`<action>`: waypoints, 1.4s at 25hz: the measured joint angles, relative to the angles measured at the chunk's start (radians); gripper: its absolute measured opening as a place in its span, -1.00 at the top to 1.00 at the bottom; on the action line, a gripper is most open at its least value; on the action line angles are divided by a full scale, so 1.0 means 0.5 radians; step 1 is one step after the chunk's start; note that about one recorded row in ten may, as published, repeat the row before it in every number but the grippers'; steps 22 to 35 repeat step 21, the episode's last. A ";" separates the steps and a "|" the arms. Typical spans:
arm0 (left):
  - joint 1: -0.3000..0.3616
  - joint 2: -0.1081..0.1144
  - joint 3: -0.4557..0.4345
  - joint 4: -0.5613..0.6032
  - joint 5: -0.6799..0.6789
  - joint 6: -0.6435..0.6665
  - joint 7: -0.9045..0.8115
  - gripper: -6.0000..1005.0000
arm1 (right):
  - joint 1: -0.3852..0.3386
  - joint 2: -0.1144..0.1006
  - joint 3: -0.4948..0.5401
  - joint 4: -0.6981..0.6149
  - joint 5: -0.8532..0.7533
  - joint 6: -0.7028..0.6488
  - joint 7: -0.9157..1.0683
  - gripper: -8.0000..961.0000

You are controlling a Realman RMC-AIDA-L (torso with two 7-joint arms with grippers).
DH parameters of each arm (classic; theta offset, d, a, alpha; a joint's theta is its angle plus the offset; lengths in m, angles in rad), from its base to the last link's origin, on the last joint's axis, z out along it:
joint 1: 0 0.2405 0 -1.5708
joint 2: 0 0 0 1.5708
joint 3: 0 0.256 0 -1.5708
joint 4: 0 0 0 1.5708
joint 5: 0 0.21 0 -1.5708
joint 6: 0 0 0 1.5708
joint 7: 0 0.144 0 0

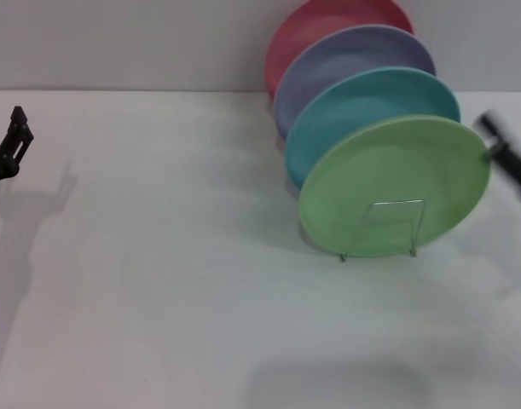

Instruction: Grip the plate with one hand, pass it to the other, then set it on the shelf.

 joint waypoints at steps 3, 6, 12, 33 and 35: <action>0.000 0.000 -0.001 0.022 -0.009 -0.001 0.000 -0.62 | -0.028 0.006 0.055 -0.123 0.332 0.204 -0.004 -0.41; 0.021 -0.001 -0.031 0.026 -0.017 0.005 0.001 -0.62 | -0.044 0.008 0.125 -0.261 0.671 0.274 0.001 -0.52; 0.036 -0.001 -0.084 0.030 -0.019 0.019 0.042 -0.62 | 0.034 0.009 0.250 -0.571 1.541 0.032 0.243 -0.58; 0.008 -0.013 -0.118 0.042 -0.014 0.007 0.162 -0.62 | 0.145 0.010 0.221 -0.788 1.669 -0.025 0.196 -0.58; 0.008 -0.013 -0.118 0.042 -0.014 0.007 0.162 -0.62 | 0.145 0.010 0.221 -0.788 1.669 -0.025 0.196 -0.58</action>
